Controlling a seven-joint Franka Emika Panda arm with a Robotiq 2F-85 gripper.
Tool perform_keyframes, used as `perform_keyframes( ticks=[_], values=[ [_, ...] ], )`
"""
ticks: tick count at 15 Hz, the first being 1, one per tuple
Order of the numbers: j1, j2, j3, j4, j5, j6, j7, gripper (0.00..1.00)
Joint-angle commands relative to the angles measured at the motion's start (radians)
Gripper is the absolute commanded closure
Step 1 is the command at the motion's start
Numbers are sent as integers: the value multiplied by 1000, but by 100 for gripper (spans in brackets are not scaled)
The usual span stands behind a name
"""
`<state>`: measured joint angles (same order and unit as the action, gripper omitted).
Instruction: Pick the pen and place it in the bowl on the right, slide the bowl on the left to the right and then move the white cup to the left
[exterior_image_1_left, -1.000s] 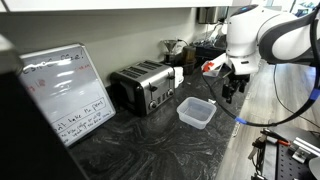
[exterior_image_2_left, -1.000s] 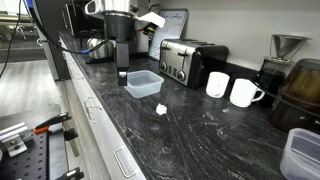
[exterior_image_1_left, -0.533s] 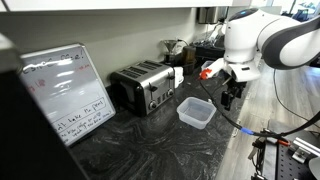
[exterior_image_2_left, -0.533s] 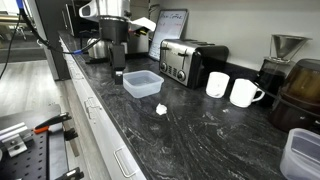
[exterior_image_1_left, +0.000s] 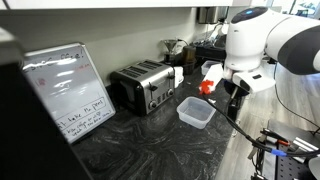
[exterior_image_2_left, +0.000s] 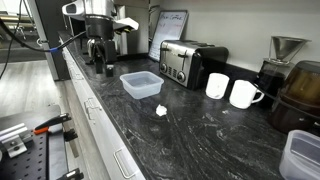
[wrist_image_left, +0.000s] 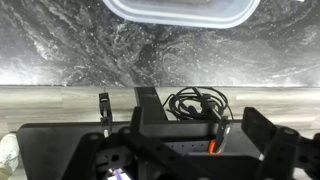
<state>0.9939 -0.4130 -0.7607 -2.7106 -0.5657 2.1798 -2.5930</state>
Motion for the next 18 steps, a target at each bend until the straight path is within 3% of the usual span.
perform_keyframes(
  ticks=[1, 2, 3, 4, 5, 6, 7, 8, 10, 18],
  values=[
    [-164, 65, 58, 82, 67, 60, -41, 0],
    [-195, 67, 61, 99, 87, 73, -40, 0],
    [-109, 34, -61, 128, 34, 63, 28, 0],
    [-305, 101, 105, 139, 137, 111, -24, 0],
    [-338, 110, 117, 149, 160, 128, -4, 0],
    [-377, 77, 185, 114, 186, 99, -65, 0],
    [-286, 39, 76, 126, 129, 77, -22, 0],
    [-327, 45, 121, 124, 149, 77, -26, 0],
    [-347, 54, 162, 118, 160, 77, -21, 0],
    [-349, 61, 169, 117, 161, 77, -20, 0]
  ],
)
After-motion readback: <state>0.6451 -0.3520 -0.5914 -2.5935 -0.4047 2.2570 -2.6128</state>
